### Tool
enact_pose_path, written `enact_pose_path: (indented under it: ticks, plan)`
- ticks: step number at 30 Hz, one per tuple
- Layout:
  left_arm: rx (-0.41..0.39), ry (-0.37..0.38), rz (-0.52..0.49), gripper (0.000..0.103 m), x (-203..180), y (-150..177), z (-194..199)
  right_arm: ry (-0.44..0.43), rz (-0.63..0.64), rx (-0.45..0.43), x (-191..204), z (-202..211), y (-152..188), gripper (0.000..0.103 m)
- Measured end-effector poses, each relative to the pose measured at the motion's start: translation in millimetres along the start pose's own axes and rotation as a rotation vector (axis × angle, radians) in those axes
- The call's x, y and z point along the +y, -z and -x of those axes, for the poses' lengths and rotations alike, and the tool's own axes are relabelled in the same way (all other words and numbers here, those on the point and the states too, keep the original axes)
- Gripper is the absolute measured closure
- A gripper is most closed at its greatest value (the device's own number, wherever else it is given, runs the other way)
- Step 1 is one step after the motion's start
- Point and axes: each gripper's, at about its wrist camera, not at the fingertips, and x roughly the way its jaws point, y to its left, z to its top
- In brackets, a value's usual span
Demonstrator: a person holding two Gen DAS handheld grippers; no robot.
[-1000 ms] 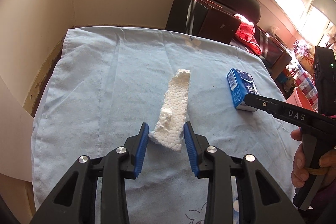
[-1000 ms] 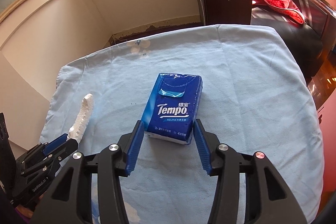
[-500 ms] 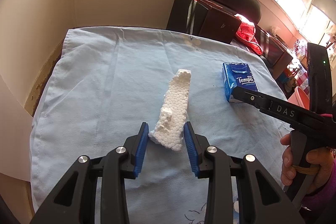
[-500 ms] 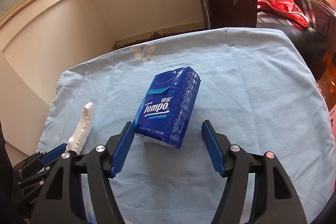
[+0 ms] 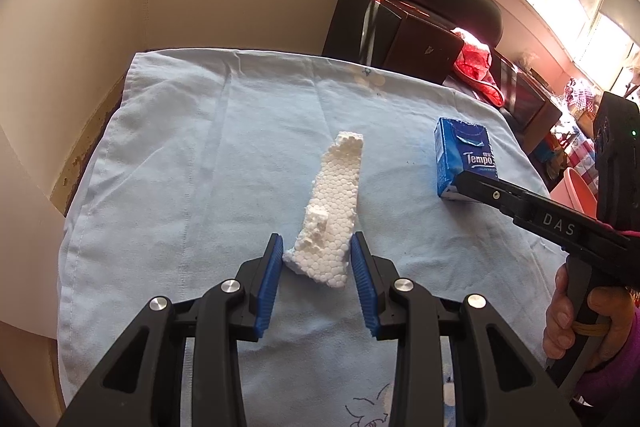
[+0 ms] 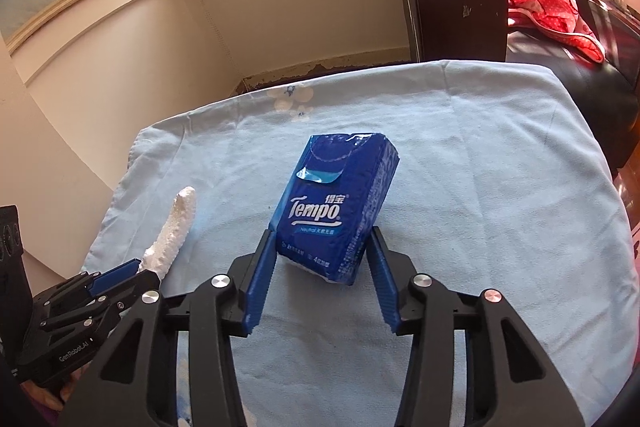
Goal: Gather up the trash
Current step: 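Lift the foam strip and Tempo pack and carry both over the pink bucket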
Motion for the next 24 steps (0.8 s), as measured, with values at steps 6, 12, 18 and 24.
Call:
enact_pose_path:
  ticks: [6, 12, 18, 24]
  plan:
    - [-0.020, 0.009, 0.002, 0.069, -11, 3, 10, 0.019, 0.046, -0.020, -2, 22, 10, 0.058]
    - [-0.042, 0.036, -0.016, 0.069, -34, 3, 20, 0.057, 0.099, -0.060, -6, 55, 23, 0.058]
    - [-0.047, 0.070, -0.063, 0.069, -70, 5, 26, 0.093, 0.099, -0.088, -21, 83, 35, 0.058]
    - [-0.047, 0.098, -0.109, 0.069, -107, 11, 29, 0.127, 0.084, -0.118, -39, 108, 47, 0.058]
